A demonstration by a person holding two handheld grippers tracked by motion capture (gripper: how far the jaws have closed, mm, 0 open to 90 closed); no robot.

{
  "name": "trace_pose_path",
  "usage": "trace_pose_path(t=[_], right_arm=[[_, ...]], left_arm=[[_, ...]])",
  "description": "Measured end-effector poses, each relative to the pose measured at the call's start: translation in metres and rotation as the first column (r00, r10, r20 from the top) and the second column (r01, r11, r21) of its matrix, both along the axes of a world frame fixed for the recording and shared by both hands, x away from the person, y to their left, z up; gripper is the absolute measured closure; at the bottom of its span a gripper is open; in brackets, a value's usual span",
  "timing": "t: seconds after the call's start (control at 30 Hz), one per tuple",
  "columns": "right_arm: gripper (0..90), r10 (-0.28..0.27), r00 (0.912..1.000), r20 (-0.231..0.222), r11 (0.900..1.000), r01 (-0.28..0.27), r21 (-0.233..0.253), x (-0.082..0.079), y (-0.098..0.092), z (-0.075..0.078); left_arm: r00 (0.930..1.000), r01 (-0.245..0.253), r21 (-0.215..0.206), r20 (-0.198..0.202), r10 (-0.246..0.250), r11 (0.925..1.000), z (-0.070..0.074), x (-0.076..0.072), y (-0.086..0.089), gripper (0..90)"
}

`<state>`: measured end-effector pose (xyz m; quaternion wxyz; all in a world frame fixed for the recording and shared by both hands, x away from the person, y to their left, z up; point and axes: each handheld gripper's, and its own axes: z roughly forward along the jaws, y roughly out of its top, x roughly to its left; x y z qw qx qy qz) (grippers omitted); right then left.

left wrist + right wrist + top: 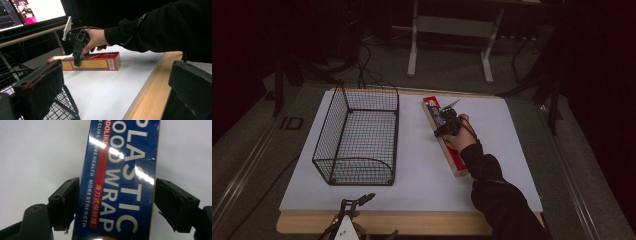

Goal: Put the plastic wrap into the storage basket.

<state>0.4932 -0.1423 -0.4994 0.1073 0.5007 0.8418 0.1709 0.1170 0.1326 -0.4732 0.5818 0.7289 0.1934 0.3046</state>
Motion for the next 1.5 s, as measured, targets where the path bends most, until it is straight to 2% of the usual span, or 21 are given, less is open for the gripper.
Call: trace_pose_path(t=[0.1, 0.13, 0.23, 0.37, 0.47, 0.63, 1.2, 1.37, 1.5], right_arm=[[27.0, -0.01, 0.9998, -0.016, 1.0, 0.01, -0.011, 0.002, 0.004, 0.0], [31.3, -0.013, 0.9997, -0.023, 1.0, 0.013, -0.014, 0.002, 0.005, 0.0], [34.7, -0.021, 0.9987, -0.047, 0.998, 0.018, -0.056, 0.003, 0.008, -0.003], [38.1, -0.028, 0.9977, -0.061, 0.997, 0.023, -0.07, 0.004, 0.01, -0.003], [39.0, -0.034, 0.9958, -0.085, 0.998, 0.029, -0.059, 0.006, 0.008, -0.001], [39.3, -0.034, 0.995, -0.093, 0.999, 0.031, -0.04, 0.005, 0.006, 0.003], [39.5, -0.045, 0.9989, 0.007, 0.998, 0.045, 0.036, -0.005, -0.003, 0.046], [39.4, -0.052, 0.9969, 0.059, 0.996, 0.047, 0.081, -0.009, -0.006, 0.064], [39.5, -0.061, 0.9898, 0.128, 0.99, 0.044, 0.132, -0.015, -0.007, 0.08]], left_arm=[[1.0, -0.006, 0.011, 0.001, 0.006, 0.9999, 0.0, 0.0, -0.001, 0.4], [1.0, -0.005, 0.011, 0.0, 0.005, 0.9999, 0.0, 0.0, -0.001, 0.4], [1.0, -0.005, 0.014, 0.002, 0.005, 0.9999, 0.0, 0.0, -0.001, 0.4], [1.0, -0.006, 0.018, 0.002, 0.006, 0.9998, -0.001, 0.0, -0.001, 0.4], [1.0, -0.008, 0.019, 0.003, 0.008, 0.9998, -0.001, 0.0, -0.001, 0.4], [0.9999, -0.011, 0.026, 0.004, 0.01, 0.9996, -0.001, 0.0, -0.001, 0.4], [0.9999, -0.013, 0.03, 0.003, 0.013, 0.9995, -0.001, 0.001, -0.002, 0.4], [0.9999, -0.014, 0.033, 0.003, 0.014, 0.9994, -0.001, 0.001, -0.002, 0.4], [0.9999, -0.015, 0.033, 0.003, 0.015, 0.9993, -0.001, 0.001, -0.003, 0.4]])
